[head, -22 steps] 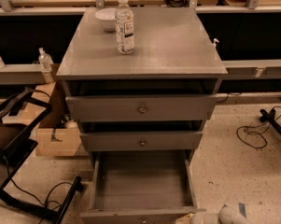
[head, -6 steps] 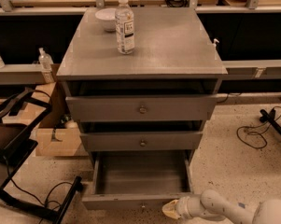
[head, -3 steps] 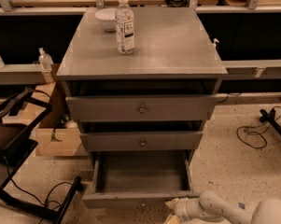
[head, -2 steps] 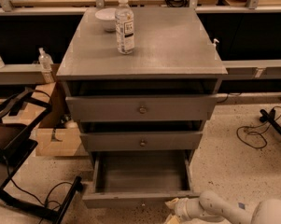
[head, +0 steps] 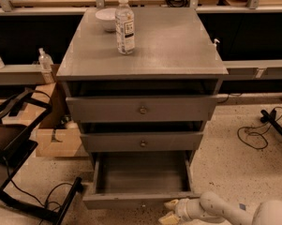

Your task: Close bottom drawer

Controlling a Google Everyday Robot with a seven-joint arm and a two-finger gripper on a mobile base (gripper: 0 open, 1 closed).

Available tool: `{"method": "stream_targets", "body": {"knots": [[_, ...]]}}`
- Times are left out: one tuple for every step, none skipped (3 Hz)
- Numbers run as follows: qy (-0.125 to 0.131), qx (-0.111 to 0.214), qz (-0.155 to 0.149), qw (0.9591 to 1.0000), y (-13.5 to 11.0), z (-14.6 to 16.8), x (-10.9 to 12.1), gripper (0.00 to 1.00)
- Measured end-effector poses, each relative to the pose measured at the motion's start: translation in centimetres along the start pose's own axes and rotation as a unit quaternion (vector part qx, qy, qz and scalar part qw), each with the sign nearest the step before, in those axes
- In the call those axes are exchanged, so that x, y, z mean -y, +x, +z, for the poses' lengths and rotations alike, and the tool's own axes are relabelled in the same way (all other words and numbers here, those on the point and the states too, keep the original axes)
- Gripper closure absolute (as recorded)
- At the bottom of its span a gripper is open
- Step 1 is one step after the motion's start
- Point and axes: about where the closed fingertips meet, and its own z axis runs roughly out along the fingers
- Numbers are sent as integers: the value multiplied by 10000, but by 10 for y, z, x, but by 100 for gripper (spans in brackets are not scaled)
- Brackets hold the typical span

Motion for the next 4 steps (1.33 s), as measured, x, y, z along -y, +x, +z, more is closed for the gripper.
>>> {"method": "stream_targets", "body": {"knots": [[-19, 3, 4, 10000, 0, 2, -2, 63], [-39, 6, 6, 10000, 0, 4, -4, 87], [-55, 9, 8, 10000, 0, 6, -5, 100], [130, -134, -184, 9997, -9, 1, 23, 100]]}}
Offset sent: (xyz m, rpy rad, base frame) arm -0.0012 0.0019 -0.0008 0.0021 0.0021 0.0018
